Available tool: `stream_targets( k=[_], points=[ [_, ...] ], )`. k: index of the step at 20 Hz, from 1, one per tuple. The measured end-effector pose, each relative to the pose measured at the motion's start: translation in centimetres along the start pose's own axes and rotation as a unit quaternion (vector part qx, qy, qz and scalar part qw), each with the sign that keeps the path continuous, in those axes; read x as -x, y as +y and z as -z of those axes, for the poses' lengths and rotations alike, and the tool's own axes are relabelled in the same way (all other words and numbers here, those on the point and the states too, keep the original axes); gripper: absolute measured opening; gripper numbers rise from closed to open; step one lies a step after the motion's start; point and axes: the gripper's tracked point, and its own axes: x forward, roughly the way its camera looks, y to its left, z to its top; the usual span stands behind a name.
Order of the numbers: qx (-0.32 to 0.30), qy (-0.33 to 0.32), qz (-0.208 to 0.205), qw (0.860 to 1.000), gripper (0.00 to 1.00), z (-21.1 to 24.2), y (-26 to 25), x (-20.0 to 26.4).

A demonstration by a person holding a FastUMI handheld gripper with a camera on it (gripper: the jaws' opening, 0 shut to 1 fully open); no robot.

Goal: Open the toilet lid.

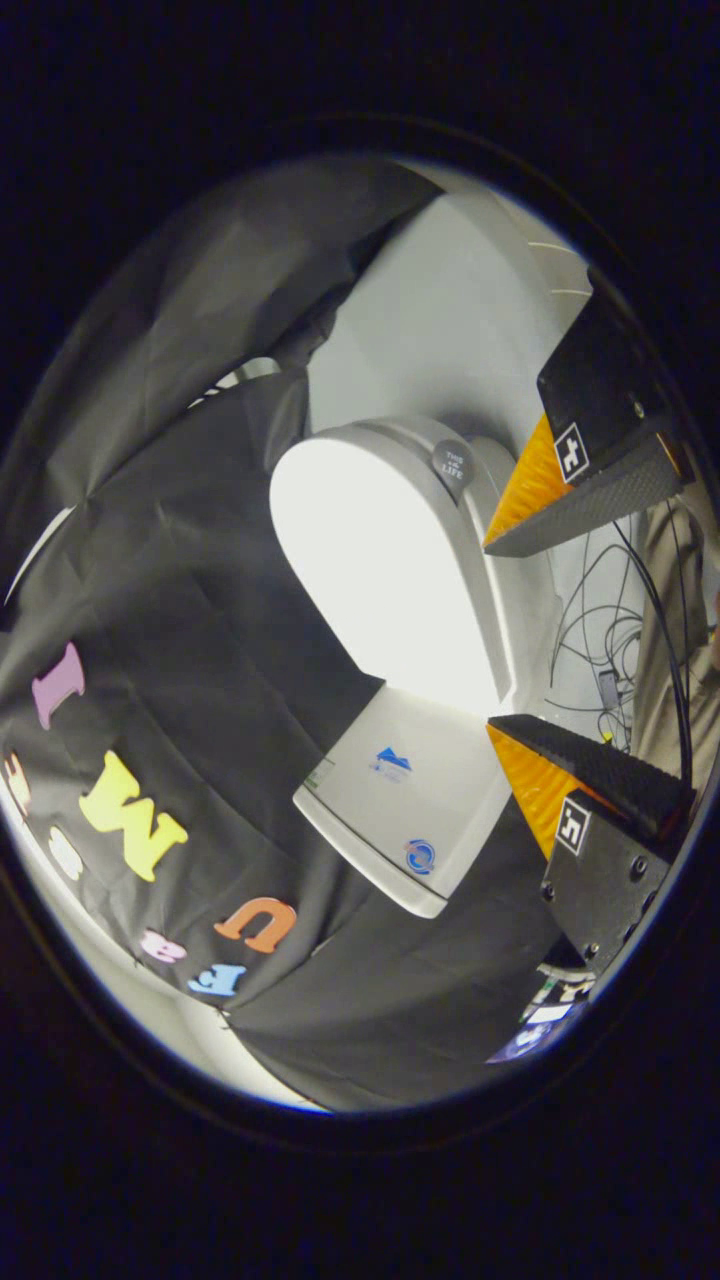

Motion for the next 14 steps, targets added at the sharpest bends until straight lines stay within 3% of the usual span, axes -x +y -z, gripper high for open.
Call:
stream_targets(
  k=[14],
  points=[
    [-0.092, 0.019, 0.024, 0.995, 1.0, 0.9, -5.5, -4.9]
  ],
)
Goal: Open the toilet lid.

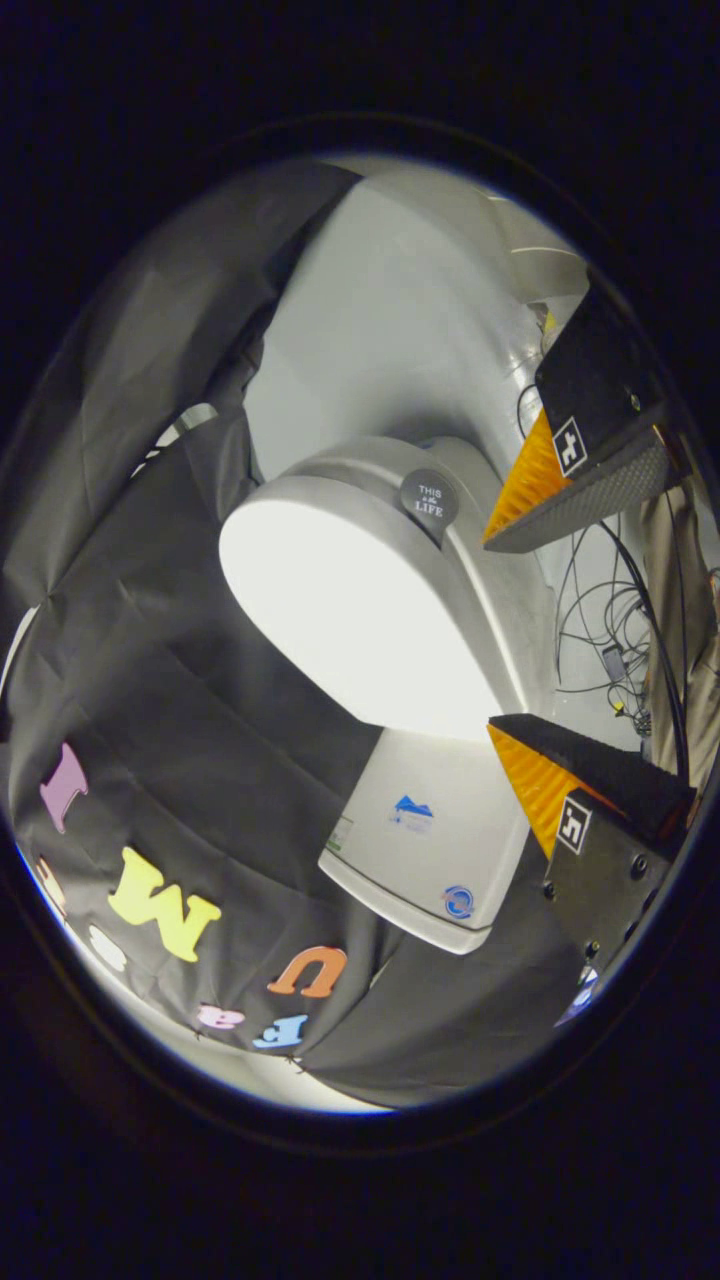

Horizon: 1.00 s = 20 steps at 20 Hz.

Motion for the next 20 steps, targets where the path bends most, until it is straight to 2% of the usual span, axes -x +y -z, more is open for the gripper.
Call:
stream_targets(
  k=[5, 10, 13, 16, 20],
  points=[
    [-0.061, -0.003, 0.017, 0.998, 1.0, -1.6, -2.1, -1.7],
    [-0.11, -0.024, 0.059, 0.992, 0.96, -4.5, -5.7, -3.9],
    [-0.108, -0.009, 0.073, 0.991, 0.86, -4.3, -6.5, -5.1],
    [-0.112, 0.002, 0.076, 0.991, 0.81, -4.1, -6.8, -5.9],
    [-0.132, 0.014, 0.073, 0.988, 0.68, -4.1, -7.5, -6.3]
  ],
)
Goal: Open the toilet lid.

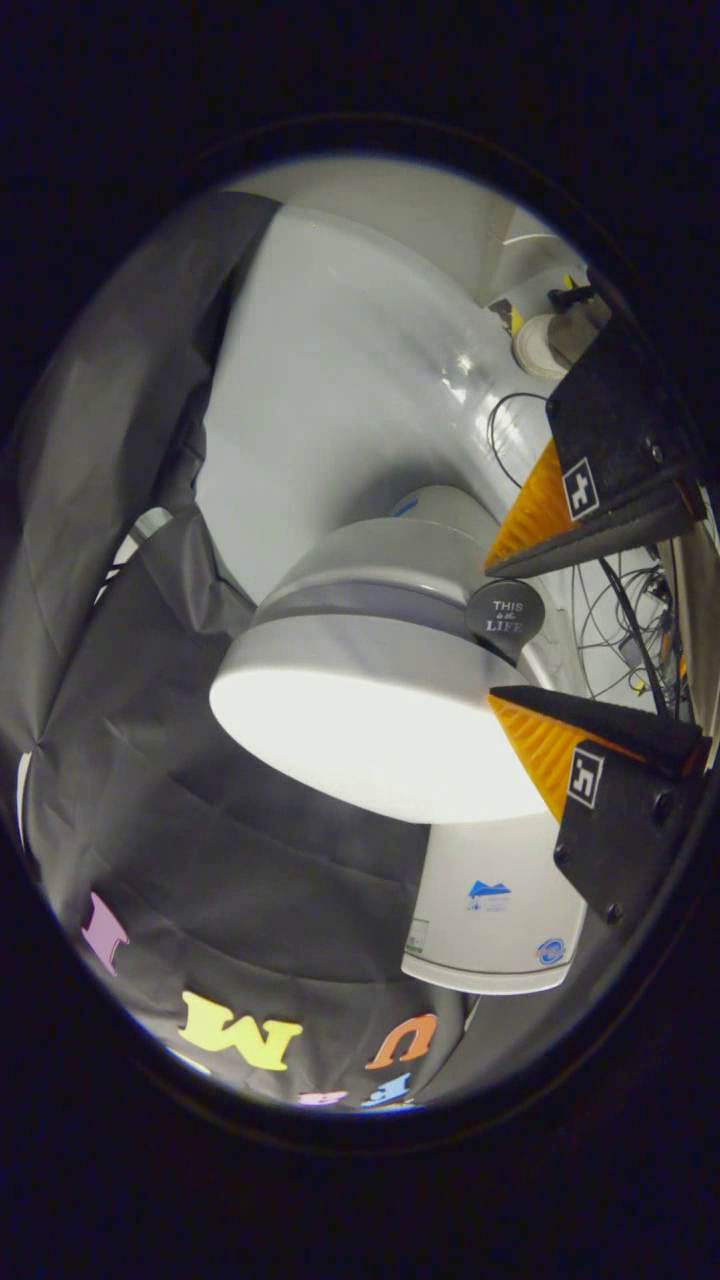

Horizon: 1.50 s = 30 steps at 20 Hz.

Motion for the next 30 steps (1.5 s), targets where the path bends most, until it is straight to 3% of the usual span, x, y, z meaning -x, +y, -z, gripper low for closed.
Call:
stream_targets(
  k=[4, 9, 14, 16, 30],
  points=[
    [-0.019, 0.007, 0.002, 1.0, 0.58, 0.2, -0.2, -0.6],
    [-0.013, 0.001, 0.014, 1.0, 0.37, 0.0, -0.5, -0.6],
    [-0.027, -0.002, 0.017, 0.999, 0.29, -0.3, -0.6, -0.4],
    [-0.036, -0.002, 0.013, 0.999, 0.15, -0.3, -0.2, 0.0],
    [0.007, -0.017, 0.012, 1.0, 0.12, -0.7, 2.1, 2.0]
  ],
)
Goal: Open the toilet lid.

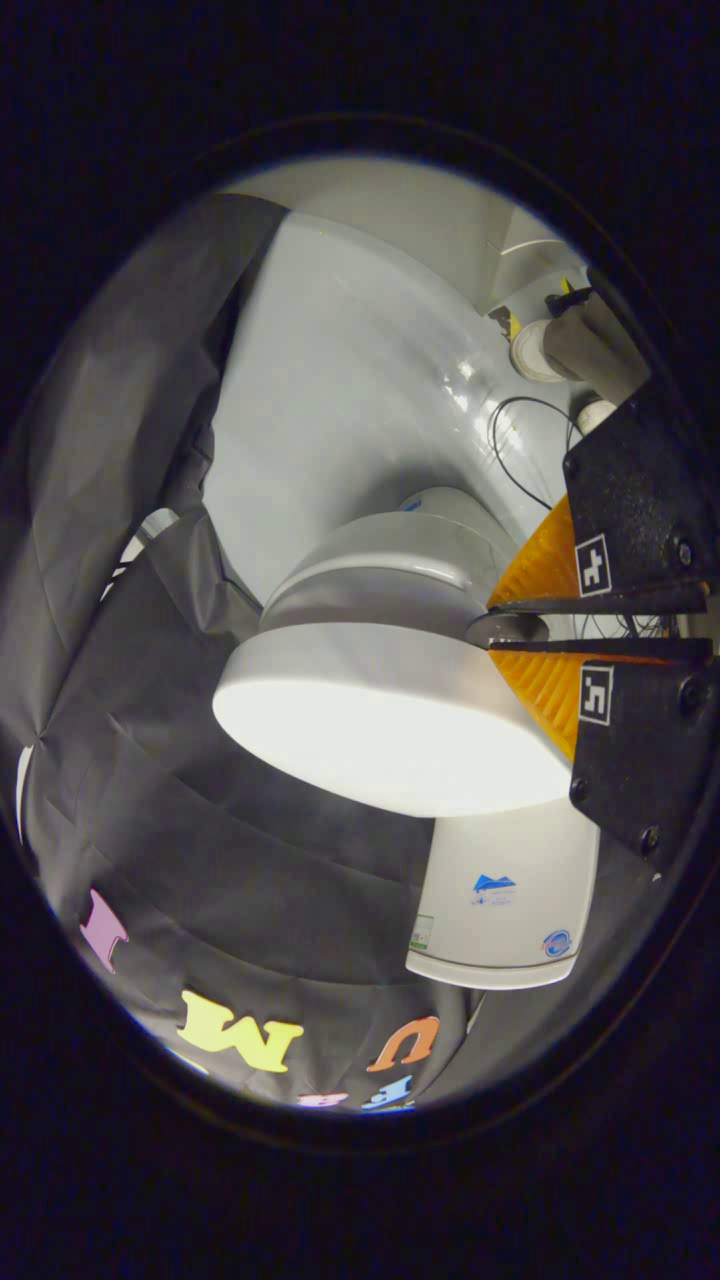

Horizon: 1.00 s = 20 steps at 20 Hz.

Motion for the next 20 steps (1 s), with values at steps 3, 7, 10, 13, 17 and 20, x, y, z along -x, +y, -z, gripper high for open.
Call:
stream_targets(
  k=[3, 7, 10, 13, 17, 20],
  points=[
    [-0.009, -0.003, -0.017, 1.0, 0.12, -0.2, 1.0, 0.6],
    [0.015, -0.009, -0.019, 1.0, 0.12, -0.6, 2.8, 1.7],
    [0.032, -0.012, -0.024, 0.999, 0.12, -0.7, 4.7, 2.4],
    [0.043, -0.019, -0.046, 0.998, 0.12, -0.9, 7.2, 4.1],
    [0.087, -0.031, -0.074, 0.993, 0.12, -0.9, 11.5, 5.7],
    [0.134, -0.041, -0.07, 0.988, 0.12, -0.8, 14.0, 6.3]
  ],
)
